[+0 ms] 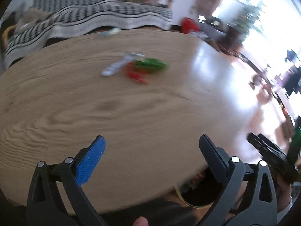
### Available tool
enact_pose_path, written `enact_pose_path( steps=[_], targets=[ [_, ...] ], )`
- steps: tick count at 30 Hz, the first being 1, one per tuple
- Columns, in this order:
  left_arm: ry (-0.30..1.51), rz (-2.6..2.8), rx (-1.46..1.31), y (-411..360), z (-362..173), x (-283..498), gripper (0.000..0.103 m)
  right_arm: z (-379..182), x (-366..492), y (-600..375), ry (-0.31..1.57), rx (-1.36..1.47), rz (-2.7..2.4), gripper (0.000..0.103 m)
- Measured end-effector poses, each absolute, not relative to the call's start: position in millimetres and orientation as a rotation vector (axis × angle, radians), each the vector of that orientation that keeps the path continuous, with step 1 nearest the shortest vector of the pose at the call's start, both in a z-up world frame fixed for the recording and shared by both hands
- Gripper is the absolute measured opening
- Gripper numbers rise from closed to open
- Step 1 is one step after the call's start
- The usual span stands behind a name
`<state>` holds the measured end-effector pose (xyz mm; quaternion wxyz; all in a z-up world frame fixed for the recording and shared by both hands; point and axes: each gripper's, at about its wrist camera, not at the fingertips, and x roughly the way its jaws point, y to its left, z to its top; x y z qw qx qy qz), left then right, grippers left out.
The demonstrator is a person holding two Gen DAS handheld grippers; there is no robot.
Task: Collect trash
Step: 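Return both tools to the table toward the white strip and green box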
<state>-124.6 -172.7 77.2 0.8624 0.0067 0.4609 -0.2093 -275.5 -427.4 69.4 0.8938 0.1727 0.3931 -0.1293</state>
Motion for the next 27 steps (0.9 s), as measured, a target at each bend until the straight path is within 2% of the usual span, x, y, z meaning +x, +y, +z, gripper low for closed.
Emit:
enact_pose_path(
  steps=[7,14,27],
  targets=[
    [0.994,-0.368,0.085,-152,69,-61,0.097,68,-191,-379,0.895,0.174,-0.115,0.097],
    [1.058,-0.366,0.164,-161,33,-16,0.097,44,-114,-349,0.993,0.016,-0.032,0.098],
    [0.911,-0.521,0.283,-178,27,44,0.098,39,-12,-332,0.981,-0.171,0.274,0.098]
  ],
)
